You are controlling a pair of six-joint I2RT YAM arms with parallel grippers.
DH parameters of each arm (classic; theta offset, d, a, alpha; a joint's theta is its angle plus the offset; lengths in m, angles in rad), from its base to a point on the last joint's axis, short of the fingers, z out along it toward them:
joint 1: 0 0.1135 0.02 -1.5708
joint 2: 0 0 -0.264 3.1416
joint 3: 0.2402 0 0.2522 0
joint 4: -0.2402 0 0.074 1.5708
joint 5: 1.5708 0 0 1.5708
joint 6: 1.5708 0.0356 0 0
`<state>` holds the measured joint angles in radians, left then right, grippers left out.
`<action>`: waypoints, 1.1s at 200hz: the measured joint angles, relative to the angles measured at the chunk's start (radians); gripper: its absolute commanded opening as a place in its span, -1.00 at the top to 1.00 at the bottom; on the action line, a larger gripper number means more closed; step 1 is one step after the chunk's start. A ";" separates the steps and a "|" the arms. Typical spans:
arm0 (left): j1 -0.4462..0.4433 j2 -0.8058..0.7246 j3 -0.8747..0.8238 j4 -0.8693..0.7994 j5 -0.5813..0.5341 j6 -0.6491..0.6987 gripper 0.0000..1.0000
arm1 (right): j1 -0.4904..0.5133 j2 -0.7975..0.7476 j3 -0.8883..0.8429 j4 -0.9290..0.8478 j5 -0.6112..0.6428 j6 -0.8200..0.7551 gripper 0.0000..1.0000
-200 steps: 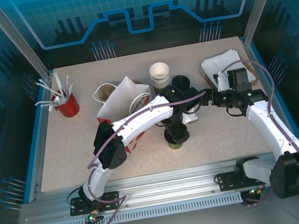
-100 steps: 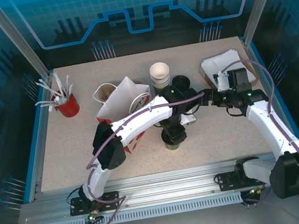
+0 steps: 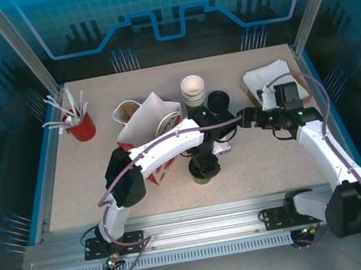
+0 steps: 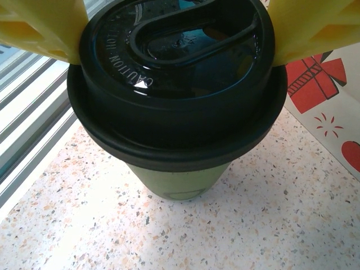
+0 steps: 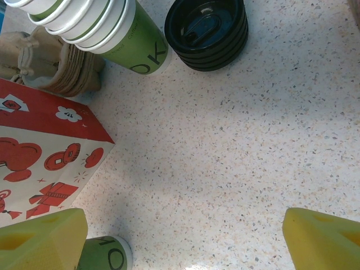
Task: Pack the takeout coffee
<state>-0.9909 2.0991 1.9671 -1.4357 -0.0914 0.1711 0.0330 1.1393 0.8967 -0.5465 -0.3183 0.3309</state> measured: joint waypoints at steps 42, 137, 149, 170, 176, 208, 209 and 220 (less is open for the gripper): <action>0.000 0.000 0.000 0.000 -0.002 -0.014 -0.62 | 0.000 0.000 0.000 0.000 -0.003 0.000 -0.83; 0.000 0.000 0.000 0.000 -0.017 -0.016 -0.66 | 0.000 0.013 0.000 0.000 -0.004 -0.003 -0.83; 0.000 0.000 0.000 0.000 -0.020 -0.016 -0.66 | 0.000 0.013 0.000 0.000 -0.004 -0.003 -0.83; 0.000 0.000 0.000 0.000 -0.024 -0.018 -0.63 | 0.000 0.013 0.000 0.000 -0.004 -0.003 -0.83; -0.001 0.000 0.000 0.000 -0.025 -0.019 -0.62 | 0.000 0.013 0.000 0.000 -0.004 -0.003 -0.83; -0.004 0.000 0.000 0.000 -0.026 -0.024 -0.61 | 0.000 0.013 0.000 0.000 -0.004 -0.004 -0.83; -0.004 0.000 0.000 0.000 -0.026 -0.024 -0.61 | 0.000 0.013 0.000 0.000 -0.004 -0.004 -0.83; -0.006 0.000 0.000 0.000 -0.027 -0.028 -0.61 | 0.000 0.013 0.000 0.000 -0.004 -0.007 -0.82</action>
<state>-0.9970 2.0991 1.9671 -1.4353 -0.1188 0.1432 0.0326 1.1522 0.8967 -0.5465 -0.3225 0.3241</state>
